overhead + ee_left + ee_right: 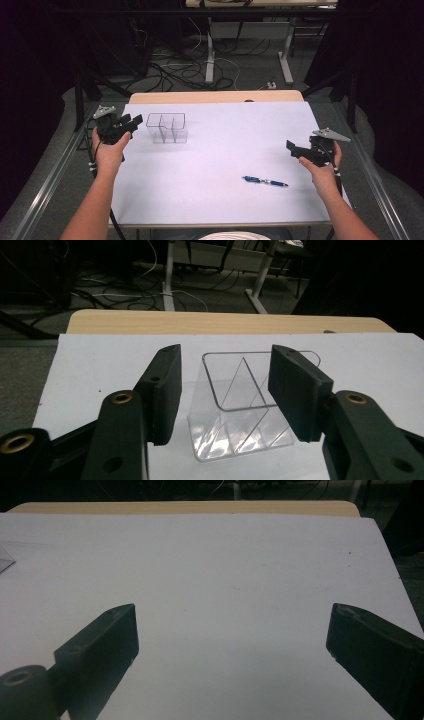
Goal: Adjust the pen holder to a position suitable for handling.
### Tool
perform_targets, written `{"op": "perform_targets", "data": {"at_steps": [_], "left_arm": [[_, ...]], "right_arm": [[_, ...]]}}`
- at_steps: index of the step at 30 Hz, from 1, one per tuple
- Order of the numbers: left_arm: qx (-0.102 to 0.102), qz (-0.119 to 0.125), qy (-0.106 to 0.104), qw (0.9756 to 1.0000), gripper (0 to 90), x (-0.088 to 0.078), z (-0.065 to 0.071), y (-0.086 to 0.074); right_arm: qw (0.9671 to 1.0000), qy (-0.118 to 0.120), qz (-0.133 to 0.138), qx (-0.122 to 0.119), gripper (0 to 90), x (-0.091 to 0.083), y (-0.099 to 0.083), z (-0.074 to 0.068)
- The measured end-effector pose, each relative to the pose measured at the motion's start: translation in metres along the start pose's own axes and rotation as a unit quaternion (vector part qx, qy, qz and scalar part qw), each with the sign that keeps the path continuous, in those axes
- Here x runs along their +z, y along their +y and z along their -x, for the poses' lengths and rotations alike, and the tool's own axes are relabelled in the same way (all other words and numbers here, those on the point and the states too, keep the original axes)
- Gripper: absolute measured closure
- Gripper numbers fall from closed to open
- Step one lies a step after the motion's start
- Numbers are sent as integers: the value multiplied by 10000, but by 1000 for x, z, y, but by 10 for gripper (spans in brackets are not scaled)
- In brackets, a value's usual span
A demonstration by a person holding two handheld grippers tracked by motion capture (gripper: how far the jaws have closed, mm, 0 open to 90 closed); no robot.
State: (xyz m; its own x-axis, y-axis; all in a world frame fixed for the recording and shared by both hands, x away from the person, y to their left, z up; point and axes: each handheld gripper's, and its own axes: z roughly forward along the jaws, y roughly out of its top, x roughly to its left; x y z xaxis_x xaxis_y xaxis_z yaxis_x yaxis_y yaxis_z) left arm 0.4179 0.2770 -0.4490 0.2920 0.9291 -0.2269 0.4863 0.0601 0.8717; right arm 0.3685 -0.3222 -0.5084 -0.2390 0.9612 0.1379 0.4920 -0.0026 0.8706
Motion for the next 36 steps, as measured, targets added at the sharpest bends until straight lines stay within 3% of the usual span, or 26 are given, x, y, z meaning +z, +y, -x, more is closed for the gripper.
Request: {"op": "perform_targets", "data": {"at_steps": [8, 16, 17, 23, 29, 36], "left_arm": [[-143, -105, -96, 9998, 602, 9, -2, 12], [-229, -296, 55, 9993, 764, 24, -12, 11], [-327, -336, 20, 9989, 785, 27, -14, 10], [-225, -399, 58, 9989, 896, 36, -19, 8], [-99, -557, 62, 9984, 900, 50, -19, 4], [-88, -764, 128, 9970, 900, 67, -22, -3]], "right_arm": [[10000, 16, -29, 4, 63, 1, -1, 0], [10000, 27, -44, -42, 63, 2, -2, 0], [10000, 28, -46, -38, 63, 3, -2, 0], [9999, 17, -102, -4, 64, 3, -2, -1], [9999, 38, -90, -31, 64, 4, -3, -1], [9999, 43, -116, 26, 65, 5, -3, -2]]}}
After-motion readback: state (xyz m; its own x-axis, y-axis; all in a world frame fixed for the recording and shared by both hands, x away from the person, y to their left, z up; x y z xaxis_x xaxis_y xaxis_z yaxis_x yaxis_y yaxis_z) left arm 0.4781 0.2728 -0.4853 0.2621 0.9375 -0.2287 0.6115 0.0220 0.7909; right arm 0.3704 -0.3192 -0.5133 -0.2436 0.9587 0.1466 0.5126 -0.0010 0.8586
